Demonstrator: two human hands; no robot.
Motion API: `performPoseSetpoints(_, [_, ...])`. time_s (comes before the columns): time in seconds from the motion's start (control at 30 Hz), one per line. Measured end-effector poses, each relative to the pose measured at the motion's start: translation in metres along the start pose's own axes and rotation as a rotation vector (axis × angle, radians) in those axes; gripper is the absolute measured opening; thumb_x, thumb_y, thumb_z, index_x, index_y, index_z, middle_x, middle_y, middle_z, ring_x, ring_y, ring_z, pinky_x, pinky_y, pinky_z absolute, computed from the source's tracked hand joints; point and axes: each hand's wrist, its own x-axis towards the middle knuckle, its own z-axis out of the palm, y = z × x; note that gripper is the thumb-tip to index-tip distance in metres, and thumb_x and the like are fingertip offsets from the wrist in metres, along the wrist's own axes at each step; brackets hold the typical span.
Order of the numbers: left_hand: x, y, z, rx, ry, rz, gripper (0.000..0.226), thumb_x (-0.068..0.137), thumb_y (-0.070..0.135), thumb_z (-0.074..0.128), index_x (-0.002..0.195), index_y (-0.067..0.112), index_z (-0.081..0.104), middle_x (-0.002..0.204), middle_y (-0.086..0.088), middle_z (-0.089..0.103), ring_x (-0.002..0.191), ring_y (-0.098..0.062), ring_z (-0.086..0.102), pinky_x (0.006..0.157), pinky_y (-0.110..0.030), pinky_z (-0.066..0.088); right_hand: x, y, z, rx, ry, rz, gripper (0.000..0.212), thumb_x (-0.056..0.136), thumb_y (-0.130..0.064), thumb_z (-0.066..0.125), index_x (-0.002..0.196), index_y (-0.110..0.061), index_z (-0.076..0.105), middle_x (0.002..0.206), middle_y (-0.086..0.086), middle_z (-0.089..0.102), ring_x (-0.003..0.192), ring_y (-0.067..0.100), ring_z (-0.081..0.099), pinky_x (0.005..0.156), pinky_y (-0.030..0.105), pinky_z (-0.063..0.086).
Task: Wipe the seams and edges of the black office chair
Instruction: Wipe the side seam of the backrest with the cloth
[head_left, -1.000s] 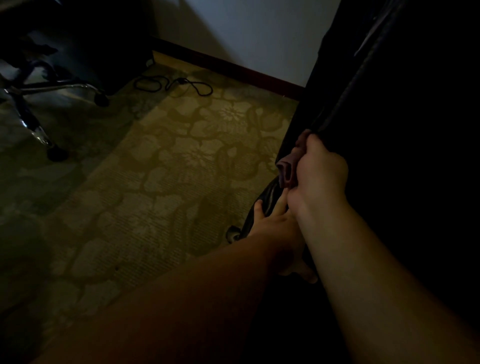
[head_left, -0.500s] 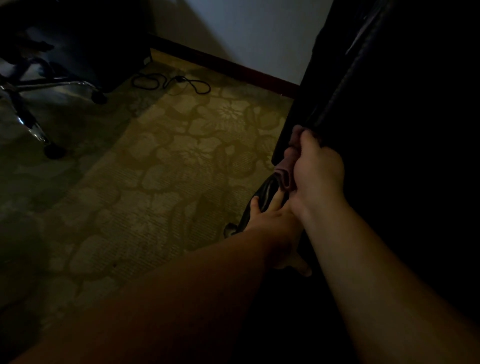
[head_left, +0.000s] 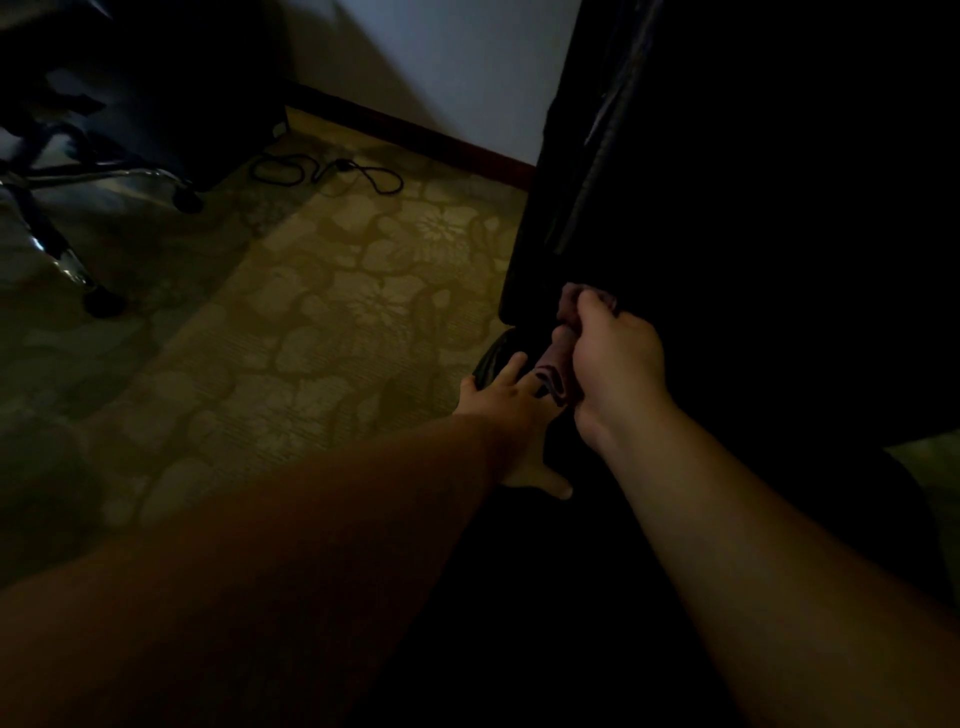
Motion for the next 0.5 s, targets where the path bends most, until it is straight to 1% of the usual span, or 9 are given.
performPoseSetpoints(0.03, [-0.003, 0.0, 0.001, -0.007, -0.003, -0.006, 0.114, 0.074, 0.078, 0.067, 0.16, 0.033, 0.008, 0.169, 0.003, 0.003, 0.155, -0.028, -0.01, 0.116, -0.073, 0.011, -0.005, -0.001, -0.001, -0.013, -0.007, -0.001, 0.024, 0.1, -0.029, 0.053, 0.084, -0.023, 0.07, 0.083, -0.007, 0.069, 0.079, 0.01, 0.064, 0.078, 0.034, 0.053])
performPoseSetpoints(0.1, [-0.012, 0.0, 0.004, -0.029, 0.008, -0.023, 0.113, 0.074, 0.078, 0.066, 0.16, 0.033, 0.008, 0.169, 0.003, 0.0, 0.155, -0.029, -0.012, 0.115, -0.074, 0.013, -0.013, -0.001, -0.003, -0.034, -0.036, 0.001, 0.024, 0.1, -0.03, 0.052, 0.087, -0.021, 0.07, 0.078, -0.006, 0.067, 0.069, 0.011, 0.061, 0.069, 0.034, 0.051])
performPoseSetpoints(0.17, [-0.02, -0.001, 0.011, -0.046, 0.027, -0.041, 0.112, 0.074, 0.081, 0.063, 0.16, 0.036, 0.006, 0.169, 0.004, -0.009, 0.154, -0.03, -0.017, 0.115, -0.074, 0.012, -0.024, -0.001, -0.005, -0.027, -0.075, 0.008, 0.024, 0.101, -0.028, 0.051, 0.089, -0.019, 0.07, 0.075, -0.006, 0.065, 0.056, 0.008, 0.056, 0.061, 0.031, 0.046])
performPoseSetpoints(0.2, [-0.025, -0.002, 0.016, -0.052, 0.035, -0.052, 0.112, 0.074, 0.084, 0.06, 0.16, 0.037, 0.006, 0.169, 0.005, -0.014, 0.154, -0.03, -0.018, 0.114, -0.073, 0.013, -0.03, 0.0, -0.006, -0.03, -0.085, 0.01, 0.024, 0.102, -0.027, 0.05, 0.087, -0.02, 0.068, 0.075, -0.006, 0.065, 0.053, 0.006, 0.056, 0.058, 0.028, 0.045])
performPoseSetpoints(0.23, [-0.031, -0.002, 0.022, -0.058, 0.048, -0.063, 0.111, 0.073, 0.085, 0.058, 0.16, 0.037, 0.007, 0.168, 0.005, -0.018, 0.154, -0.03, -0.019, 0.113, -0.072, 0.014, -0.037, 0.002, -0.007, -0.053, -0.086, 0.007, 0.025, 0.102, -0.026, 0.05, 0.084, -0.021, 0.067, 0.077, -0.007, 0.066, 0.055, 0.004, 0.057, 0.058, 0.026, 0.046])
performPoseSetpoints(0.27, [-0.038, -0.002, 0.027, -0.063, 0.06, -0.073, 0.111, 0.073, 0.087, 0.056, 0.16, 0.037, 0.008, 0.167, 0.006, -0.021, 0.154, -0.03, -0.019, 0.113, -0.071, 0.016, -0.044, 0.006, -0.009, -0.094, -0.084, -0.002, 0.025, 0.101, -0.027, 0.051, 0.082, -0.022, 0.065, 0.08, -0.007, 0.067, 0.063, 0.005, 0.061, 0.061, 0.026, 0.048])
performPoseSetpoints(0.33, [-0.055, -0.002, 0.033, -0.067, 0.05, -0.092, 0.11, 0.077, 0.085, 0.053, 0.161, 0.035, 0.005, 0.167, 0.006, -0.022, 0.154, -0.029, -0.02, 0.114, -0.07, 0.014, -0.062, 0.016, -0.009, -0.181, -0.082, -0.011, 0.024, 0.101, -0.03, 0.051, 0.082, -0.025, 0.064, 0.088, -0.004, 0.069, 0.081, 0.012, 0.065, 0.071, 0.032, 0.054])
performPoseSetpoints(0.43, [-0.086, 0.0, 0.038, -0.09, 0.017, -0.125, 0.11, 0.083, 0.08, 0.053, 0.162, 0.029, -0.003, 0.168, 0.004, -0.021, 0.153, -0.027, -0.022, 0.116, -0.069, 0.009, -0.091, 0.031, -0.006, -0.273, -0.097, -0.015, 0.018, 0.099, -0.036, 0.052, 0.095, -0.025, 0.066, 0.099, 0.002, 0.07, 0.094, 0.022, 0.066, 0.085, 0.045, 0.057])
performPoseSetpoints(0.5, [-0.11, 0.0, 0.048, -0.1, 0.026, -0.132, 0.109, 0.084, 0.079, 0.052, 0.162, 0.03, -0.006, 0.168, 0.003, -0.021, 0.153, -0.026, -0.022, 0.116, -0.071, 0.007, -0.114, 0.038, -0.004, -0.323, -0.132, -0.027, 0.022, 0.097, -0.039, 0.053, 0.107, -0.023, 0.065, 0.106, 0.004, 0.069, 0.099, 0.025, 0.065, 0.09, 0.048, 0.055])
